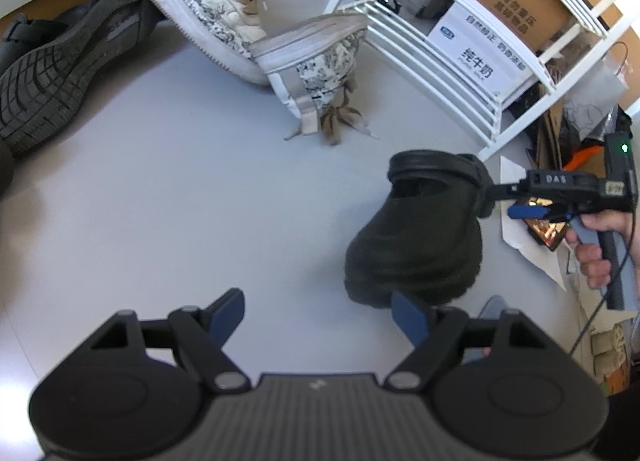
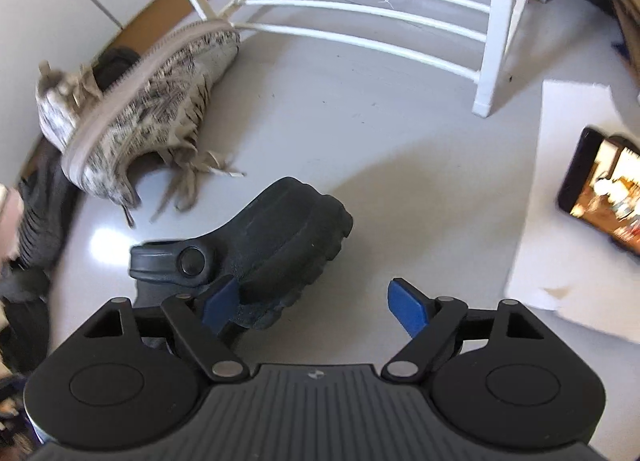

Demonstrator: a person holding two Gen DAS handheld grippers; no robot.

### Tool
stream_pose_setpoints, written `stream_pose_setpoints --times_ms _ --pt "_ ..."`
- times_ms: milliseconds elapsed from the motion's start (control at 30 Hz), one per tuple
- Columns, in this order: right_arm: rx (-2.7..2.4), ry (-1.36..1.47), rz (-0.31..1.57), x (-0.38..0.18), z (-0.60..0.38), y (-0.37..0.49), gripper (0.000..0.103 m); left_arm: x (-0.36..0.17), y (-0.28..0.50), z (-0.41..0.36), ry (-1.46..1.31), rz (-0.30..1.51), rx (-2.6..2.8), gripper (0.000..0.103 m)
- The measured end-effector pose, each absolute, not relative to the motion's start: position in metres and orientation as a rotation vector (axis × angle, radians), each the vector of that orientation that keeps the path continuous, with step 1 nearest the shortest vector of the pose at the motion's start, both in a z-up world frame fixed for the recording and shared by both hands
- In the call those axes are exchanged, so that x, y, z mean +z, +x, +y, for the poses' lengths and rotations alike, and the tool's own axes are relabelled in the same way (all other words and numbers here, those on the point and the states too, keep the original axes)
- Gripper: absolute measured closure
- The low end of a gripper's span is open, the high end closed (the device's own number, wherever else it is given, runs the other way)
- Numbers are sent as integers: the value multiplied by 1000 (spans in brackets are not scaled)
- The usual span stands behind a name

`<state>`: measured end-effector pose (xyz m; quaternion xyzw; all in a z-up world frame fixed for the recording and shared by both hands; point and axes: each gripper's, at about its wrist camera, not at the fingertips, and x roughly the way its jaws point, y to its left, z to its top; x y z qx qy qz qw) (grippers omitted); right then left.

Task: Organize scattered shoes
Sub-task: 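Grasp the black clog with the right tool while the left tool releases it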

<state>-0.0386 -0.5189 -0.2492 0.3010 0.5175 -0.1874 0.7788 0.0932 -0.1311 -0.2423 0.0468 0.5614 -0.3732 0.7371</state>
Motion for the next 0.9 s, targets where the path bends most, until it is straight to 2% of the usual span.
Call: stream_pose_setpoints --times_ms 400,433,467,500,533,633,700,900 --pt "-429 612 1198 -259 -521 -55 23 -246 95 -131 94 1250 -813 20" --pt "-435 600 1214 -261 -521 -57 25 -246 95 -131 94 1250 -812 20" --pt "-436 596 1242 -268 -520 -57 31 -246 95 -132 93 1250 -812 20" --pt "-438 613 1273 -277 -519 -57 44 -246 95 -132 93 1249 -810 20" --pt "-440 632 1289 -283 -519 -57 48 -246 96 -132 93 1249 -809 20" --pt "-409 676 1292 -291 -517 -57 48 -246 96 -131 89 1249 -808 20" --pt "-369 647 1285 -285 -511 -54 40 -248 96 -130 87 1253 -804 20" --pt "-321 608 1286 -275 -502 -53 38 -248 97 -129 84 1258 -803 20"
